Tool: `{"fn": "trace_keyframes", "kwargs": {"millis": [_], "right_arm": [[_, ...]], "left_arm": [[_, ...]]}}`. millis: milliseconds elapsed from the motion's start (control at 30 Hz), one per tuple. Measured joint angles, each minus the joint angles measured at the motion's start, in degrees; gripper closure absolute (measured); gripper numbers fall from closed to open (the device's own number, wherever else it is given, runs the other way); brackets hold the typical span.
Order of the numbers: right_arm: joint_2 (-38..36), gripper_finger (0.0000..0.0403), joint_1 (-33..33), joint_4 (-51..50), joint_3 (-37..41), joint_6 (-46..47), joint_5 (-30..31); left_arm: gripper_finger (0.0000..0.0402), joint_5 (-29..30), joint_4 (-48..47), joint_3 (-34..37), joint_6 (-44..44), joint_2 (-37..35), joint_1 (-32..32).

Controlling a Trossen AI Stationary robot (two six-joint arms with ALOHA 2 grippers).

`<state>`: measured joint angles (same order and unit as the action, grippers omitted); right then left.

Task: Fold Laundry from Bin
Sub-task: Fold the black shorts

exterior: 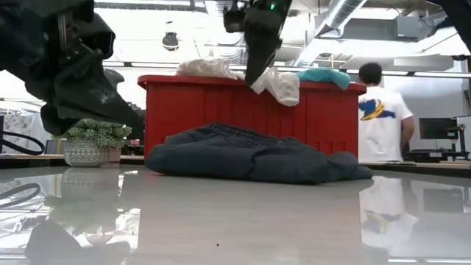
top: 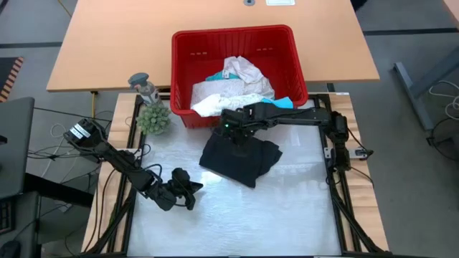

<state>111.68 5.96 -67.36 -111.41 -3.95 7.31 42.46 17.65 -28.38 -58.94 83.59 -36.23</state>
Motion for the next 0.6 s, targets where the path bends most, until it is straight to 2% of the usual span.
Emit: {"fn": "trace_keyframes", "kwargs": {"millis": [67,167,300,333,433,600], "right_arm": [[0.0,0.0262,-0.01,-3.52,-2.09,0.03,-0.77],[-0.73,0.029,-1.23,-3.72,-2.53,2.48,-5.91],[-2.56,0.0375,-5.83,0.89,2.77,3.17,-4.2],[-3.23,0.0385,-6.81,3.91,5.67,3.65,-2.64],[-6.31,0.0386,-8.83,19.14,17.53,8.57,1.71],[-10.97,0.0387,-7.35,55.0,36.77,17.33,6.15]], "left_arm": [[0.0401,-1.23,2.15,0.0,1.62,0.0,0.0],[0.0401,-1.51,4.97,0.0,3.08,0.0,-0.04],[0.0401,0.58,8.94,0.0,5.7,-0.02,0.03],[0.0401,0.92,10.22,0.0,6.53,-0.12,0.15],[0.0401,0.33,14.59,0.0,9.77,-1.33,0.47],[0.0401,-0.17,19.33,-0.02,15.7,-5.44,0.48]]}}
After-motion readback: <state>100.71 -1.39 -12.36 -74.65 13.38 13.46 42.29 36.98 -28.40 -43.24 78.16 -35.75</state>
